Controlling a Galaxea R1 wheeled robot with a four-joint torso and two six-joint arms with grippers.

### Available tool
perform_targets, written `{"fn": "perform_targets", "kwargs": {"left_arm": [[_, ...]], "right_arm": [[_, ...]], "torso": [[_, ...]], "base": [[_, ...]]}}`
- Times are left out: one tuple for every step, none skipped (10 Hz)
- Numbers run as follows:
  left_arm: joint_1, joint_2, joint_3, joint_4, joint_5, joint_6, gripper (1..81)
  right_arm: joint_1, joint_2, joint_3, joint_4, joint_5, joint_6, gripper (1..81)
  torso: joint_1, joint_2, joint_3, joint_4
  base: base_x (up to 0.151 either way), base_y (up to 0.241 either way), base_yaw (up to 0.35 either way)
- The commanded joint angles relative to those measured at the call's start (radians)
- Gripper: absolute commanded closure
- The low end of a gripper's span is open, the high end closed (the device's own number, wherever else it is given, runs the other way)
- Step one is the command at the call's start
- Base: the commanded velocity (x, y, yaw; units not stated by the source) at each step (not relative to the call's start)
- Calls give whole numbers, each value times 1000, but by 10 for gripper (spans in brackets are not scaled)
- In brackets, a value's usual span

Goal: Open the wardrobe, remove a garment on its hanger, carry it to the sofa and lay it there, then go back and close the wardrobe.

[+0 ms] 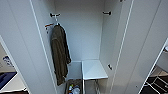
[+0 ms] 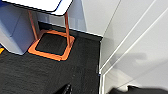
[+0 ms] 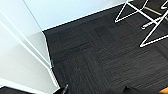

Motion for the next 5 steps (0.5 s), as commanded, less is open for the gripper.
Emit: {"fn": "perform_targets", "kwargs": {"left_arm": [[-215, -84, -77, -3, 157, -30, 10], [-279, -74, -73, -5, 207, -30, 10], [-338, -56, -60, -6, 251, -30, 10], [-390, -33, -42, -9, 288, -33, 10], [-445, -11, -25, -25, 314, -55, 10]], "right_arm": [[390, -6, -297, -29, -162, 16, 10], [430, -4, -273, -6, -193, 19, 10], [447, -7, -216, 63, -217, 19, 10], [448, -12, -147, 144, -228, 19, 10], [445, -9, -93, 201, -233, 19, 10]], "torso": [[0, 0, 0, 0], [0, 0, 0, 0], [0, 0, 0, 0], [1, 0, -1, 0], [1, 1, -1, 0]], "base": [[0, 0, 0], [0, 0, 0], [0, 0, 0], [0, 0, 0], [0, 0, 0]]}}
